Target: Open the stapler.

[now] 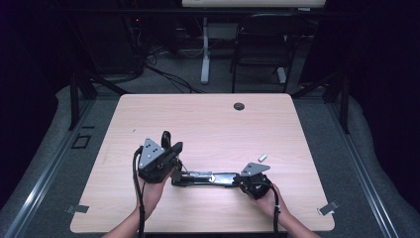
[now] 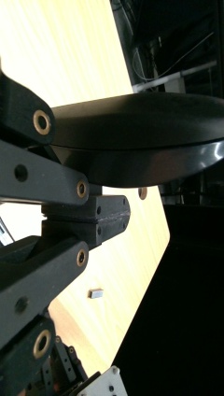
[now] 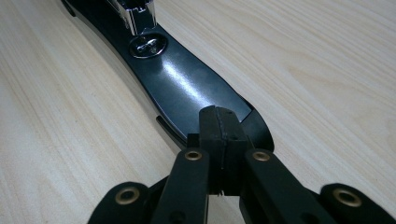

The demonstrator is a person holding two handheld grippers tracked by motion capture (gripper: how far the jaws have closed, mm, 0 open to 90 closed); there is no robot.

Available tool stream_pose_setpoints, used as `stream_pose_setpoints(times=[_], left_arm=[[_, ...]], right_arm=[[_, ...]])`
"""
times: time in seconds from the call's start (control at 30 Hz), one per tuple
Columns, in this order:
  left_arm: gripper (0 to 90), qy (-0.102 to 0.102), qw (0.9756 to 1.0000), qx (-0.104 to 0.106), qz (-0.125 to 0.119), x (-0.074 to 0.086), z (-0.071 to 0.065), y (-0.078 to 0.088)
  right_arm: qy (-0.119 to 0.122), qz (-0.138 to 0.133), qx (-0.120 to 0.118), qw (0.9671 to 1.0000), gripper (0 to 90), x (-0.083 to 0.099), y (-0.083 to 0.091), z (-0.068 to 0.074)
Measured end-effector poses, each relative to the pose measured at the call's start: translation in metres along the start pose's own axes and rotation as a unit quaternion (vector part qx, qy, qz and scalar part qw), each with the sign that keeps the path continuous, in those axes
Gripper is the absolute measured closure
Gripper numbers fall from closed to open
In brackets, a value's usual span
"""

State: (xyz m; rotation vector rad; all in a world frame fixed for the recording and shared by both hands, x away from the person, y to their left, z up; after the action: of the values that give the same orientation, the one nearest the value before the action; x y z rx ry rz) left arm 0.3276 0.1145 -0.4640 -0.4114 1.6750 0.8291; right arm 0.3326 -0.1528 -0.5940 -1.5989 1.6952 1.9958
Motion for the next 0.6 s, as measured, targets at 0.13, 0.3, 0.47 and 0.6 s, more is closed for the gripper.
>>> stream_pose_setpoints(times=[0.13,0.3,0.47,0.6], left_arm=[[90.0,-0.002,1.0000,0.000,0.000,0.0003,0.0003,0.0002],[90.0,-0.005,1.0000,-0.004,0.002,0.0005,0.0012,0.0014],[90.0,-0.005,0.9999,-0.013,0.006,0.0034,0.0039,0.0061],[90.0,-0.001,0.9999,-0.014,0.005,0.0047,0.0049,0.0074]], right_arm=[[-0.002,-0.001,-0.007,1.0000,90.0,0.0004,0.0000,-0.0012],[0.002,0.000,-0.003,1.0000,90.0,0.0001,0.0002,-0.0009],[0.003,-0.001,-0.002,1.0000,90.0,0.0001,0.0001,-0.0005],[0.004,-0.001,-0.002,1.0000,90.0,0.0000,0.0000,-0.0005]])
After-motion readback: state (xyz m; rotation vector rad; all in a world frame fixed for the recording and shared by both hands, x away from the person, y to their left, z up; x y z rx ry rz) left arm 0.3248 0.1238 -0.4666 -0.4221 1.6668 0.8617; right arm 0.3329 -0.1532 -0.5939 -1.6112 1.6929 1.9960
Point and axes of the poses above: each handheld gripper's, and its own axes: y roughly backward along the jaws, x roughly out of its underside, z roughly to its left, the point moved 4 cm from there along -y, roughly forward along the jaws, and after that the axes turned 9 degrees about x, right-handed, at the moved point
